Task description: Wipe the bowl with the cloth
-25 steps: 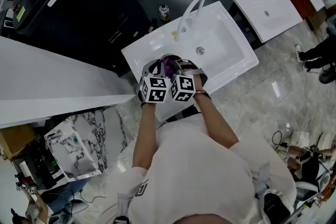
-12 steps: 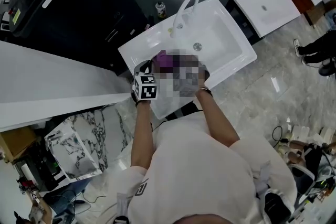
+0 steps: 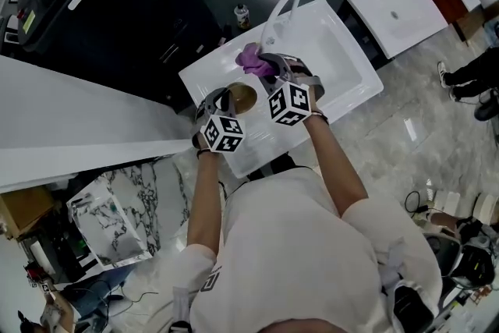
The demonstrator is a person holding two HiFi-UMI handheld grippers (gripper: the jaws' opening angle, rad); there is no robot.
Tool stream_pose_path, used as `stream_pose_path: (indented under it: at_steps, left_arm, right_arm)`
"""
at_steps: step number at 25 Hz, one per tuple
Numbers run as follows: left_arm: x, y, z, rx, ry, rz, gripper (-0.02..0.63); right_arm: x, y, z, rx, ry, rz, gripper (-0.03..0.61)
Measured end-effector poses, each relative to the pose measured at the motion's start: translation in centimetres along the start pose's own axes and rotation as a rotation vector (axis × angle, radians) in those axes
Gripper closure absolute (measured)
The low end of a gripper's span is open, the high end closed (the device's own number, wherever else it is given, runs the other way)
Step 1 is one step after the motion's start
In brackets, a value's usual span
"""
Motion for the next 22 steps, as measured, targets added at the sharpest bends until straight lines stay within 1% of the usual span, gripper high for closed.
stream_pose_path:
  at_steps: [4,5,6,11,13,15,20,22]
  left_arm:
    - [0.0,-1.3,1.4,0.304,-0.027,0.029,0.597]
    - [0.0,-1.5,1.7,0.36,-0.032,0.033,0.597]
    - [0.0,-1.5,2.0,0.397,-0.038,0.034,0.597]
    - [0.0,-1.2,3.5,0.505,-0.074,0.05,0.597]
    - [-0.2,-1.2,4.1,0.575,-0.086,0.073,0.597]
    - [-0.3,-0.9,4.6,0.618,-0.095,0.089,0.597]
    - [-0.9,0.0,5.2,0.643,-0.145,0.123,0.597]
    - [-1.2,0.4,5.5,0.632,-0.166,0.146,0.597]
  right_arm:
    - [1.1,1.5,0.9,-0.248,-0.024,0.106,0.483]
    - [1.4,1.8,1.0,-0.288,-0.032,0.125,0.483]
    - [1.6,2.0,1.2,-0.324,-0.039,0.142,0.483]
    - [2.9,3.7,1.3,-0.511,-0.024,0.212,0.483]
    - [3.1,4.1,0.9,-0.572,-0.015,0.223,0.486]
    - [3.1,4.0,0.5,-0.611,-0.014,0.221,0.486]
    - [2.6,3.5,0.0,-0.641,-0.034,0.221,0.488]
    - [2.4,3.1,0.0,-0.638,-0.037,0.214,0.488]
Point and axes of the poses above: the fingertips, and each gripper's own axes: x forward along the fingers, y to its left, z out of its top, the point moved 6 cm from there along -x, backward along the fingers, and after that the axes turned 3 degrees about -z, right-handed, at the moved point
